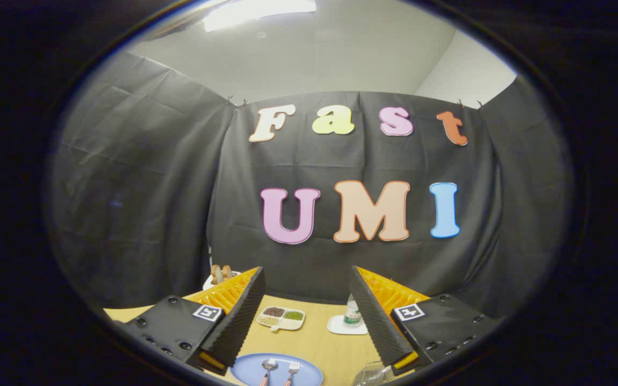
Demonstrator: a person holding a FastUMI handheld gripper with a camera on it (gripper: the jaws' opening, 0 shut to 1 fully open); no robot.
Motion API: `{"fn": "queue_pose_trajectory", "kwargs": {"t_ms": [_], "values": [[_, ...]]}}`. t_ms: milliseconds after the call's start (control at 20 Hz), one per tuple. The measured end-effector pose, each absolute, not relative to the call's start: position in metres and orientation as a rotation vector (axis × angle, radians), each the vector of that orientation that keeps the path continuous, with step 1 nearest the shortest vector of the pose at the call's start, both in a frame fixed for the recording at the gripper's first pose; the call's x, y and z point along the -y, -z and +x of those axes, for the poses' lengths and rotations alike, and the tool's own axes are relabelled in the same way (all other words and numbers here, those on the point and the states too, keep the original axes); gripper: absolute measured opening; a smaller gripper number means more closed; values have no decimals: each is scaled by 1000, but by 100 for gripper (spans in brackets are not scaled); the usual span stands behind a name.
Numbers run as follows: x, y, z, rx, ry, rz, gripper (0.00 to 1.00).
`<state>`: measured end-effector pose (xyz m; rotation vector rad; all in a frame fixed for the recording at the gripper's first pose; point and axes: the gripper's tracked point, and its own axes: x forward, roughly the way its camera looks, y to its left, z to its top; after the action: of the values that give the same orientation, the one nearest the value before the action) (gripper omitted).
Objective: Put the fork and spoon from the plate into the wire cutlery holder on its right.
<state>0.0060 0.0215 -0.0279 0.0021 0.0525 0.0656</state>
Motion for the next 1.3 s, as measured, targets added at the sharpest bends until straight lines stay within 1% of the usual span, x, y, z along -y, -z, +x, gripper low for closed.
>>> {"fn": "queue_pose_trajectory", "kwargs": {"t_ms": [150,550,1150,1300], "values": [[-35,54,3,-121,-108,30,99],[-36,120,-5,-280,-106,-61,100],[-27,269,-31,-706,-86,-22,100],[-22,294,-34,-781,-75,-39,100]]}}
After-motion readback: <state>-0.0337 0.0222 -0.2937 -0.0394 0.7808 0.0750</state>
